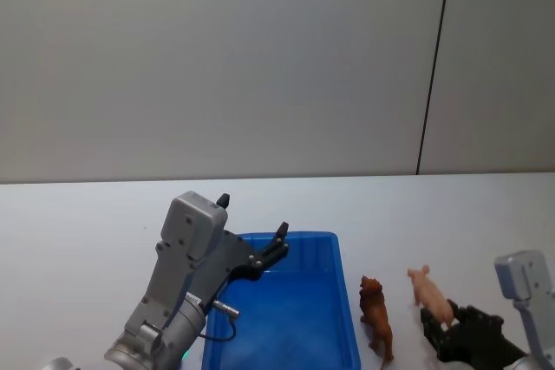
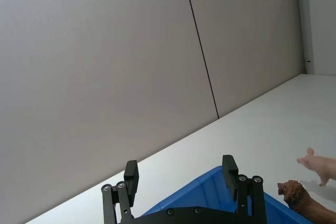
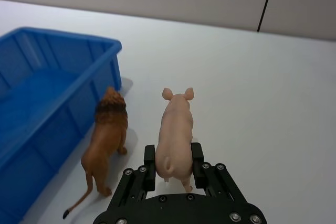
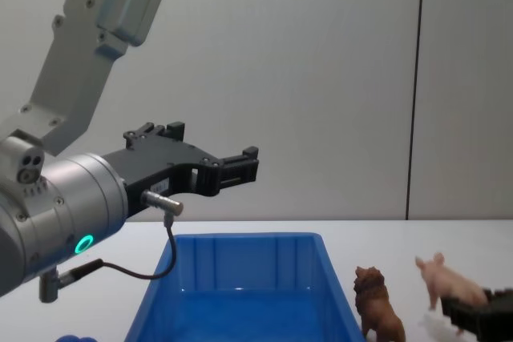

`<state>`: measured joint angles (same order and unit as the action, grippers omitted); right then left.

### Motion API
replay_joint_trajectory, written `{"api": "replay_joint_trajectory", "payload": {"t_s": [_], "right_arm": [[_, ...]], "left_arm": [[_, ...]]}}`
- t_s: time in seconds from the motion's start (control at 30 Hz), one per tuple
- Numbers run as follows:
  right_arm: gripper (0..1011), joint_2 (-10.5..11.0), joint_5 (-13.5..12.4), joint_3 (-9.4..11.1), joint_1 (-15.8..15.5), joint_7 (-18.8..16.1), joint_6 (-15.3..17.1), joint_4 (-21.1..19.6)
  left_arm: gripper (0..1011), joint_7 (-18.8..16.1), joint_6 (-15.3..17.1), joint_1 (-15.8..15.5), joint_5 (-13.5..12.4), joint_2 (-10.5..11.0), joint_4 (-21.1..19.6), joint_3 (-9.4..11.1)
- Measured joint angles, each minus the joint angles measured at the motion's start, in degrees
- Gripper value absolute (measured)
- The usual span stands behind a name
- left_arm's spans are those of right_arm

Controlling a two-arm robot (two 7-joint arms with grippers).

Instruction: Pick up the two dolls from the table and place them into the box.

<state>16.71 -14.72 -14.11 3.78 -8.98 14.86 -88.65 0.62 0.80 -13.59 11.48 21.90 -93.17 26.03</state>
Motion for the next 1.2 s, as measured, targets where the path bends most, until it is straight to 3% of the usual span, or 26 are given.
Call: {"api": "replay_joint_trajectory", "payload": {"t_s": [0.27, 0.6, 0.87, 1.2], "right_arm": [[376, 0.0, 1.6, -0.2, 0.3, -1.1, -2.4, -2.7], [376, -1.0, 2.7, -1.0, 2.2, -5.8, -3.0, -5.5], [376, -2.6, 2.8, -2.3, 4.3, -10.2, -0.6, -6.0], [414, -5.5, 2.6, -4.3, 7.3, -14.7, 5.0, -3.7]], "left_arm": [[1003, 0.0, 0.0, 0.0, 0.0, 0.0, 0.0, 0.0], [1003, 0.0, 0.0, 0.0, 0.0, 0.0, 0.0, 0.0], [1003, 0.0, 0.0, 0.0, 0.0, 0.0, 0.0, 0.0], [1003, 0.0, 0.0, 0.0, 0.0, 0.0, 0.0, 0.0]]}}
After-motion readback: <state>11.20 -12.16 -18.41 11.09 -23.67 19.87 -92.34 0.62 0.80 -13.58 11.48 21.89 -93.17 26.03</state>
